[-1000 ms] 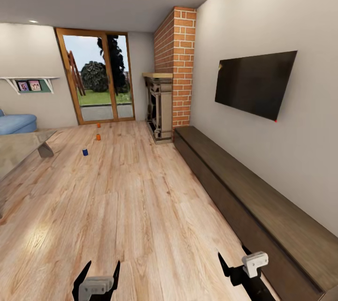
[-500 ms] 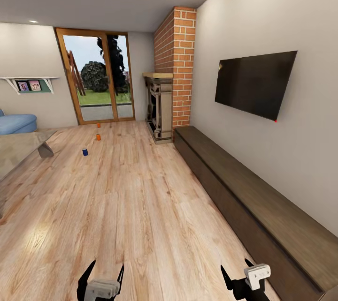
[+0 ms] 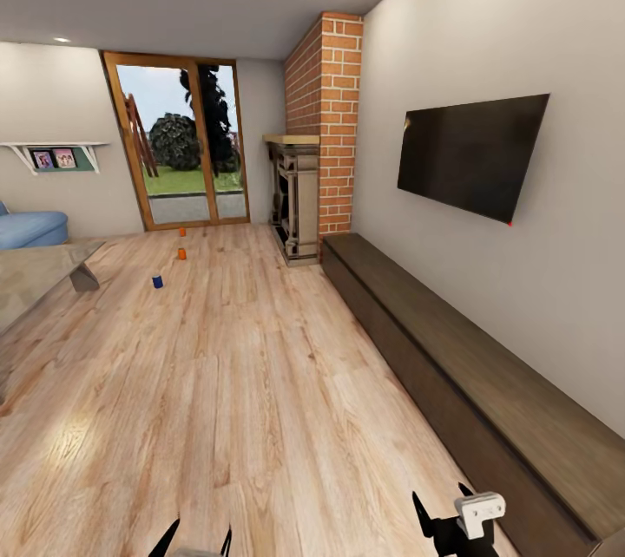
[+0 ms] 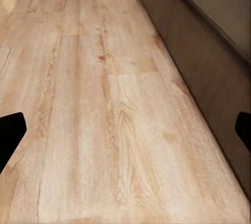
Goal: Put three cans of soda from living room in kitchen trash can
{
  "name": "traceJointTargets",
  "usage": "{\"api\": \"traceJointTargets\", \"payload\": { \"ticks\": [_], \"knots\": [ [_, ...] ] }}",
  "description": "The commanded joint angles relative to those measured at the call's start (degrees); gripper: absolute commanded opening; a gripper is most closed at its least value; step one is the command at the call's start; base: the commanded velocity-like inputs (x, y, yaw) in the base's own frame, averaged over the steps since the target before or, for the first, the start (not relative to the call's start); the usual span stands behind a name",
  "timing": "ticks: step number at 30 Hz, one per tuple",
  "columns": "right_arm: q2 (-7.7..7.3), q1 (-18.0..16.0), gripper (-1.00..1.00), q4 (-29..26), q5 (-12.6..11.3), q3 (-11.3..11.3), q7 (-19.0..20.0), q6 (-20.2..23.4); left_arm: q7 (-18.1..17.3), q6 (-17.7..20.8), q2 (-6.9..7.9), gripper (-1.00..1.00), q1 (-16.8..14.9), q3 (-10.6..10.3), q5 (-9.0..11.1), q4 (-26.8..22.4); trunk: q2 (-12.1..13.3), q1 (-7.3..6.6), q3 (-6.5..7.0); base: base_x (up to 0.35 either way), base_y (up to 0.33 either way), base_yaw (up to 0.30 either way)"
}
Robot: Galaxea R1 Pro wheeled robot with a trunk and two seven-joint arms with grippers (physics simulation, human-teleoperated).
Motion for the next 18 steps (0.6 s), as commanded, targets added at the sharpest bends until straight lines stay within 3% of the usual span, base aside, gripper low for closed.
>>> {"api": "traceJointTargets", "payload": {
  "ticks": [1,5,8,10,18],
  "knots": [
    [0.05,0.01,1.00,-0.01,-0.16,-0.03,-0.20,0.22,-0.01,-0.03,0.00,1.00,-0.32,0.00,-0.02,1.00,0.00,0.00,0.00,0.000,0.000,-0.007],
    [0.31,0.03,1.00,-0.42,-2.47,-0.73,-0.40,0.53,-0.04,-0.05,0.00,1.00,-0.89,0.00,-0.01,2.65,0.00,0.00,0.00,0.000,0.000,-0.068],
    [0.63,0.03,1.00,-0.77,-7.89,-1.49,-0.50,0.78,-0.05,-0.07,-0.05,1.00,-1.31,-0.07,0.00,4.10,0.00,0.00,0.00,0.000,0.000,-0.170],
    [0.71,0.03,1.00,-0.86,-9.60,-1.68,-0.52,0.85,-0.06,-0.07,-0.07,1.00,-1.41,-0.16,-0.05,4.53,0.00,0.00,0.00,0.000,0.000,-0.215],
    [0.82,0.04,1.00,-0.86,-11.17,-1.74,-1.02,0.88,-0.07,-0.09,-0.06,1.00,-1.51,-0.25,-0.01,4.97,0.00,0.00,0.00,0.000,0.000,-0.242]
  ]
}}
